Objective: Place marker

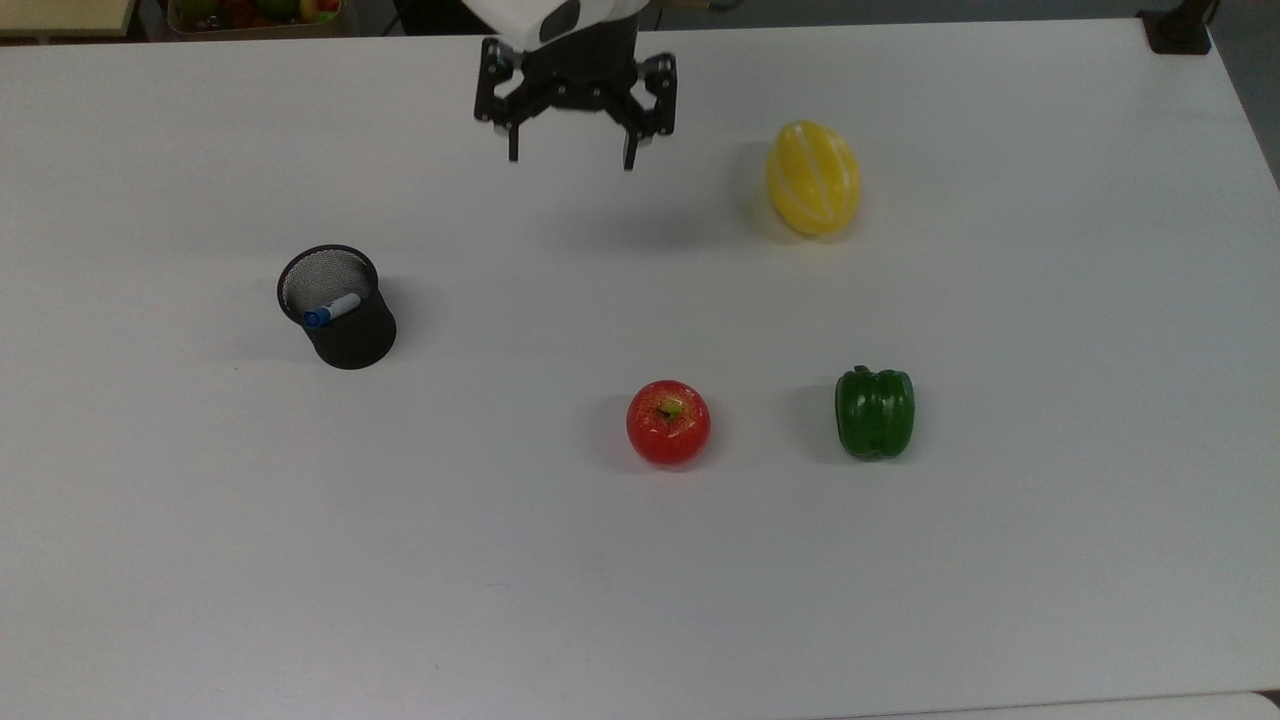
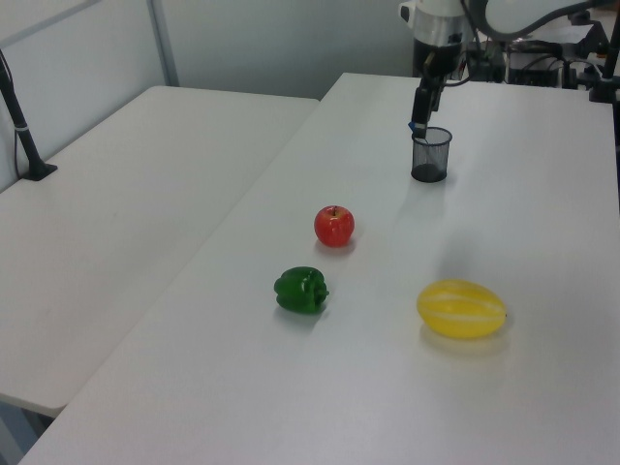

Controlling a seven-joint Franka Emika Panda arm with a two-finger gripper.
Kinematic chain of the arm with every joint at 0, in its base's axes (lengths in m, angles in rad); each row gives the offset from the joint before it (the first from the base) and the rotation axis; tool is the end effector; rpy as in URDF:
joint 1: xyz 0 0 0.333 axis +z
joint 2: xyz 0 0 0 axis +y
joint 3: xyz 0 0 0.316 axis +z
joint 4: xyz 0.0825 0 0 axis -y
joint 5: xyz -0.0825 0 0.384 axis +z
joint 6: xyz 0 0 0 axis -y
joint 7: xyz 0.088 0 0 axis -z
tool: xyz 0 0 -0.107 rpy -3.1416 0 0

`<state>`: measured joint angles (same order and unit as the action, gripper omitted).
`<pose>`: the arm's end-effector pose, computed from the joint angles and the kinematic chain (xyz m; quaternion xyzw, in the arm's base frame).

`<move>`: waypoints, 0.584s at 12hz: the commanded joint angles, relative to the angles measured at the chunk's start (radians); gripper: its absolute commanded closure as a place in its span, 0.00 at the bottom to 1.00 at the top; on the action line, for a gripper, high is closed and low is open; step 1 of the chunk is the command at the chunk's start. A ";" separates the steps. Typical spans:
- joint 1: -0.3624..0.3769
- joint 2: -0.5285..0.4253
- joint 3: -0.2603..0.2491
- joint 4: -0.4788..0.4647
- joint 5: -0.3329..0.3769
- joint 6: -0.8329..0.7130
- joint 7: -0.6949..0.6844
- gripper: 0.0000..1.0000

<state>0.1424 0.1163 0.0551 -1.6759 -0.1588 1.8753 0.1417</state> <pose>0.5989 0.1061 0.5351 0.9953 0.0481 0.0533 0.0654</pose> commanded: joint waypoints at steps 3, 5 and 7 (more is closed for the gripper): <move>0.000 -0.174 -0.050 -0.011 0.100 -0.257 -0.140 0.00; -0.006 -0.176 -0.069 -0.010 0.101 -0.291 -0.142 0.00; -0.007 -0.164 -0.069 0.001 0.102 -0.285 -0.140 0.00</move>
<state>0.1328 -0.0504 -0.0075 -1.6693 -0.0762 1.5982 0.0201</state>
